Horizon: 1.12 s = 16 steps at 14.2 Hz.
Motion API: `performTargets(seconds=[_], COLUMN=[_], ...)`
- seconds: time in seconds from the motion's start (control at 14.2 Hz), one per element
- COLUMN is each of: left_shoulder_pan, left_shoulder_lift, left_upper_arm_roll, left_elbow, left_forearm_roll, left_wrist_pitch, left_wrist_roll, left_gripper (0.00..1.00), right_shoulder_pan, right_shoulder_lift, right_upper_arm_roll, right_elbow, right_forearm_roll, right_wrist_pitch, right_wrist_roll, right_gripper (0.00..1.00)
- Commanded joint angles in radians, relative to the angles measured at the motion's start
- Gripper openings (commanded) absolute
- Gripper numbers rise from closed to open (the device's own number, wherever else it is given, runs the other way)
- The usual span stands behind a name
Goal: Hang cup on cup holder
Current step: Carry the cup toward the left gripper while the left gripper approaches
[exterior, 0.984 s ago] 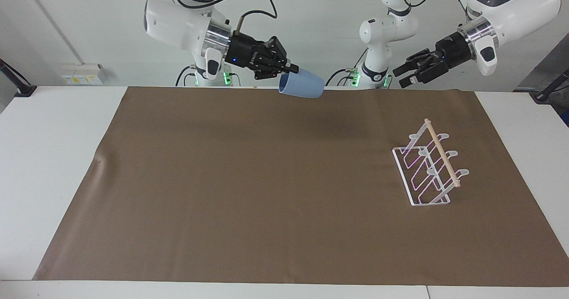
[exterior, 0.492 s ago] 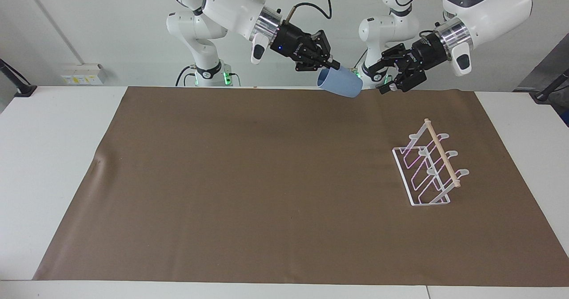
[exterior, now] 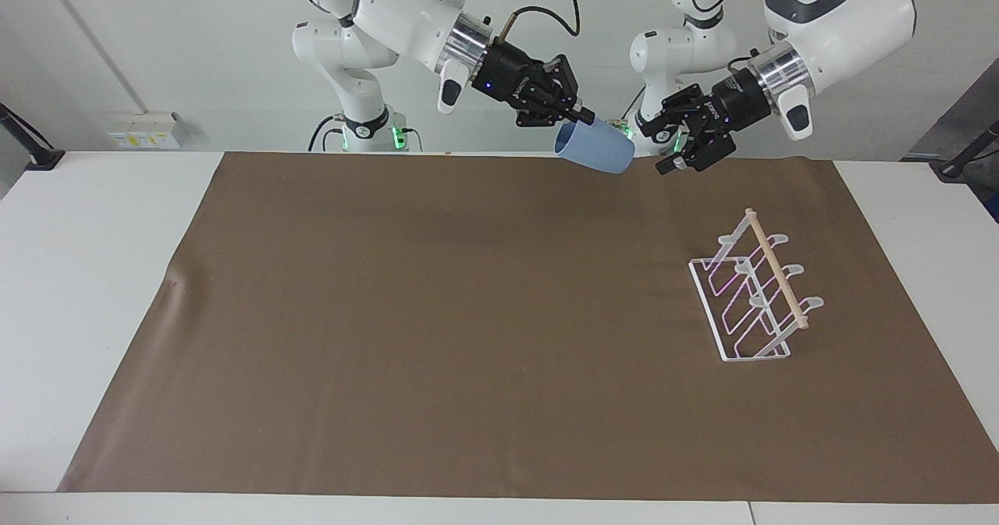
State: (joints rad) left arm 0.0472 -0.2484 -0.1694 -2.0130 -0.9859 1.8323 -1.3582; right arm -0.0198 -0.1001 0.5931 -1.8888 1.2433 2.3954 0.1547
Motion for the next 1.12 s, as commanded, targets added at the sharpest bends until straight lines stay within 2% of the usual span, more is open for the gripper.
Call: performTargets(seconds=[0.0,0.28,0.49,0.98,1.05], left_shoulder_pan=[-0.039,-0.101,-0.098,-0.101,-0.101], left_shoulder_lift=[-0.038,-0.038,-0.048,-0.028,-0.028], left_upper_arm_roll=[-0.004,-0.021,-0.021,-0.022,-0.024], left_elbow=[-0.039,-0.044,-0.069,-0.058,-0.056], left_forearm_roll=[0.015,0.015,0.015,0.015,0.013], left_wrist_pitch=[0.044,0.096,0.108,0.14,0.14], left_wrist_roll=[-0.015,-0.021,-0.015,-0.013,-0.018], left_gripper=[1.0,1.0,1.0,1.0,0.95], right_shoulder_pan=[-0.011,-0.012,-0.012,-0.012,-0.012], right_shoulder_lift=[-0.013,-0.013,-0.012,-0.012,-0.012], right_upper_arm_roll=[0.008,0.008,0.008,0.008,0.008], right_elbow=[-0.01,-0.012,-0.012,-0.01,-0.01], right_forearm_roll=[0.03,0.03,0.03,0.03,0.03], right_wrist_pitch=[0.001,-0.001,-0.001,-0.001,-0.001], right_wrist_roll=[-0.003,-0.001,-0.001,0.012,0.014], right_gripper=[0.0,0.0,0.0,0.0,0.0])
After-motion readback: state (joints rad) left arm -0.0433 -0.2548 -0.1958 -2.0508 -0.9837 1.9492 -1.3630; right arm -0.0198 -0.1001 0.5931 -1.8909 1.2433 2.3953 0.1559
